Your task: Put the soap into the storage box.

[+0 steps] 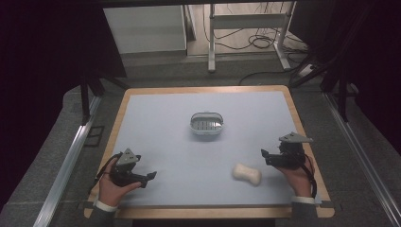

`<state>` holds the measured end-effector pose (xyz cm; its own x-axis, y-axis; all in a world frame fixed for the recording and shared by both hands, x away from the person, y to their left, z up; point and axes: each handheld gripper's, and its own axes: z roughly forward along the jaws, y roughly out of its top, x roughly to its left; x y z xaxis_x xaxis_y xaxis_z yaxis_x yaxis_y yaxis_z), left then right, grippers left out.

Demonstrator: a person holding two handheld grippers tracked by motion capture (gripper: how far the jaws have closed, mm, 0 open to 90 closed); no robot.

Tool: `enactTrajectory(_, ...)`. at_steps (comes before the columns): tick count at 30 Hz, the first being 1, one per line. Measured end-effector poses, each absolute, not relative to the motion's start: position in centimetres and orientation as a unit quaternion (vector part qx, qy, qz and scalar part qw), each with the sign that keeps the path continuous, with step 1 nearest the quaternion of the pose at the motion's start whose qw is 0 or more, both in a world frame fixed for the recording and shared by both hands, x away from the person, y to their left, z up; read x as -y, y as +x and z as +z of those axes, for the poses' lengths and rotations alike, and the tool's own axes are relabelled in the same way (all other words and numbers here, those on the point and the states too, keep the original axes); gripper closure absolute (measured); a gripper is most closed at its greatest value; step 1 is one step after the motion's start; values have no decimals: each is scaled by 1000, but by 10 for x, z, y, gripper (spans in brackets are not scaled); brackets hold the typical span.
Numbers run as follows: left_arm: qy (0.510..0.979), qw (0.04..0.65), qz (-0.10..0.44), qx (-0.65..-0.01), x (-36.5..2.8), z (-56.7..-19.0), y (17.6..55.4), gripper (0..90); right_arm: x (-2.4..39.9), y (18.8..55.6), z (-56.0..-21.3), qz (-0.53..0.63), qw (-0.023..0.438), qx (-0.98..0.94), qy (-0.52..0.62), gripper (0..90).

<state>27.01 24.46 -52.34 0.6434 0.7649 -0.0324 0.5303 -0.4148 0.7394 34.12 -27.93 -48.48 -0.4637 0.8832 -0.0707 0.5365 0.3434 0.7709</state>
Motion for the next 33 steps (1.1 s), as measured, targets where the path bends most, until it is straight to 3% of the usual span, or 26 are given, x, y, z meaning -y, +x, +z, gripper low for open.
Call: enactTrajectory(33, 828, 376, 151, -387, -243, -524, 270, 87, 269, 336, -485, 366, 247, -791, 424, 148)
